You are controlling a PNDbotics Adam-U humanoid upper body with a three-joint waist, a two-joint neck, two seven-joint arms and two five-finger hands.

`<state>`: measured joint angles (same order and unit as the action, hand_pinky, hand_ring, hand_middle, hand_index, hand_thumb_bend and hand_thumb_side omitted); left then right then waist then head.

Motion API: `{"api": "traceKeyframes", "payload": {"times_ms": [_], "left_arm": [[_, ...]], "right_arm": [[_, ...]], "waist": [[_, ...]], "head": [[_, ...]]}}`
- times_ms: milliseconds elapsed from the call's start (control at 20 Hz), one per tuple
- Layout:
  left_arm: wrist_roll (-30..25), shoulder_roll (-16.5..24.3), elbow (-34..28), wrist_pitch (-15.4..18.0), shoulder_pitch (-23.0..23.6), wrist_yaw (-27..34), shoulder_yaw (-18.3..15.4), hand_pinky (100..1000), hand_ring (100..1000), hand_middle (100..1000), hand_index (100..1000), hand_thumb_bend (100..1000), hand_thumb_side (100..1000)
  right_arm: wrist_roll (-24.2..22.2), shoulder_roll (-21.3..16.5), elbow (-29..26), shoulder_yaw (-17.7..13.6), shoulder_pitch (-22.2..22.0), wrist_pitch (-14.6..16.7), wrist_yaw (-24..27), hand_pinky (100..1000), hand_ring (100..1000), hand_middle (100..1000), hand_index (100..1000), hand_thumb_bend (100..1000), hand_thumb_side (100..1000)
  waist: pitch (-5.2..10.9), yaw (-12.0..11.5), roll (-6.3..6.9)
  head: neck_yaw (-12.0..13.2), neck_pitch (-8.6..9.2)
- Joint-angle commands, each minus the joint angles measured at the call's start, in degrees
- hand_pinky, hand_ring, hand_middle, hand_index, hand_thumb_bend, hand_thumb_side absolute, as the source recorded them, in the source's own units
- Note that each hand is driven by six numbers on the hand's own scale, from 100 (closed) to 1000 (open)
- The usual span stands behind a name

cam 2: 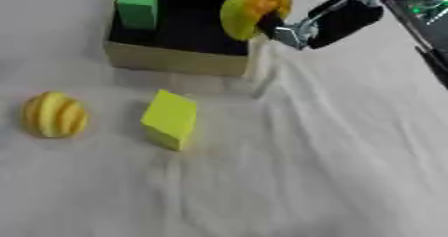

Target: Pick up objects on the table and place them in the box.

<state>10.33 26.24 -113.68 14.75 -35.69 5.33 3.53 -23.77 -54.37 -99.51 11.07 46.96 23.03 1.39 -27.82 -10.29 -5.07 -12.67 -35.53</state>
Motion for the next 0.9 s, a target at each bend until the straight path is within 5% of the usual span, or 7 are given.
{"api": "traceKeyframes", "payload": {"times_ms": [50, 500, 900], "left_arm": [[-0.6, 1.6, -0.9, 0.1, -1.2, 0.5, 0.2, 700, 777, 740, 850, 100, 624], [-1.5, 1.6, -0.9, 0.4, -2.9, 1.0, 0.9, 699, 777, 740, 850, 100, 624], [-1.9, 1.3, -0.9, 0.5, -3.6, 1.3, 1.0, 698, 776, 740, 849, 100, 624]], "right_arm": [[1.8, -0.4, 2.8, -1.4, 1.9, -0.3, -0.8, 779, 603, 493, 694, 100, 100], [4.7, 2.3, 10.0, -1.7, 4.8, 0.0, -3.3, 792, 620, 494, 699, 100, 100], [3.6, 5.3, 15.1, 0.1, 4.9, 2.1, -9.7, 804, 640, 512, 713, 100, 100]], "waist": [[1.09, -0.8, -0.18], [-0.22, -4.3, -2.17], [-1.65, -5.6, -2.58]], "head": [[-1.0, 1.52], [-3.5, 3.59], [-5.1, 4.13]]}}
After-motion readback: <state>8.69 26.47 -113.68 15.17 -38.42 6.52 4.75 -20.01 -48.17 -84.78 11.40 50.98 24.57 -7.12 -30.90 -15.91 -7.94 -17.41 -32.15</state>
